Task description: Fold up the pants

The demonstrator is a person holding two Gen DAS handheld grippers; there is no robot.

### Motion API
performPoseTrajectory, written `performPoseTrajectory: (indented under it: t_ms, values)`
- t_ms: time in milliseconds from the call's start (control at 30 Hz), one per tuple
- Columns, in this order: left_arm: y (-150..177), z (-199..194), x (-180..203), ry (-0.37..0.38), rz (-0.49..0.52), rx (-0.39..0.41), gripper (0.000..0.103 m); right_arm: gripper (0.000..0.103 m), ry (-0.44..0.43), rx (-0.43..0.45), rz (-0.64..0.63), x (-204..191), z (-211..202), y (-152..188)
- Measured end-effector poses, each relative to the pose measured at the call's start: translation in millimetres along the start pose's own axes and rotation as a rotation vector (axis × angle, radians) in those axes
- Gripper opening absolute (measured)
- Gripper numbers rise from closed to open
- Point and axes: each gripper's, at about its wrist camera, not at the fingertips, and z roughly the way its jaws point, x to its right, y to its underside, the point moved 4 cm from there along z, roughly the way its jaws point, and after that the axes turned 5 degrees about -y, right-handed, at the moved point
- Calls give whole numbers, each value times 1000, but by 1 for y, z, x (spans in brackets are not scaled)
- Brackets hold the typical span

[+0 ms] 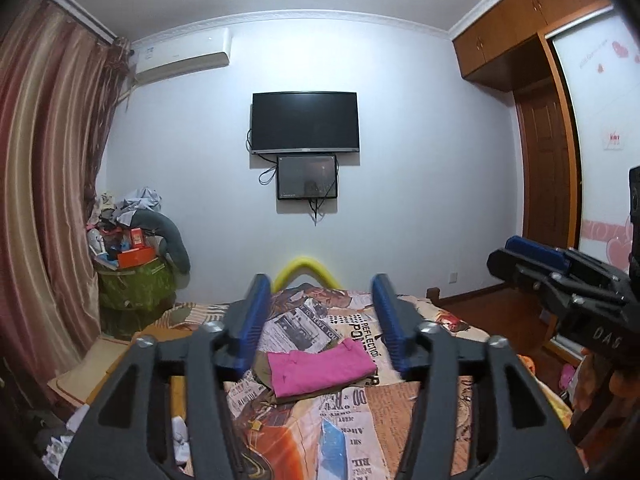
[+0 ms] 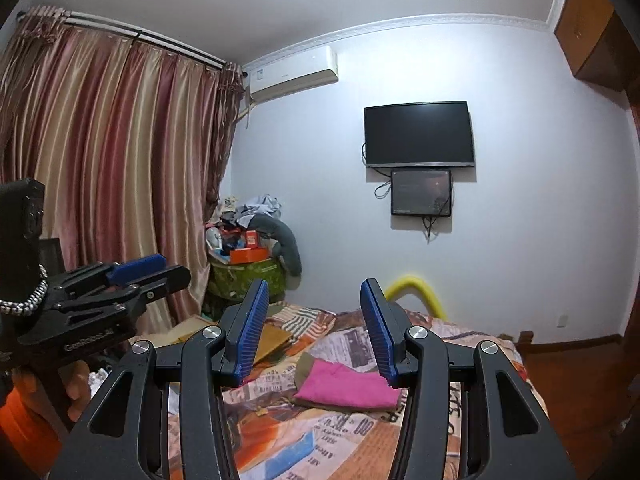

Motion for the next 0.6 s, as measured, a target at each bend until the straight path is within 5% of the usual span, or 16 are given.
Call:
performPoseTrajectory:
  t_ms: [133,233,333,500,600]
  values:
    - [7,-12,-6,-7,-25,-4,76,47,31,-5,7,-3,-5,3]
    - [10,-19,-10,-3,-50,-3,89,76,43,-7,49,-1,-10,4]
    - [11,-22,-14,-34,-44,5,97,83,56,4,61,-3,-18,4]
    - [17,-21,-18,-38,-63,-7,103,103,89,11,34,-5,-21,3]
    - [20,-18,-19,-39,-69,-21,103,103,103,8,29,-6,-23,4]
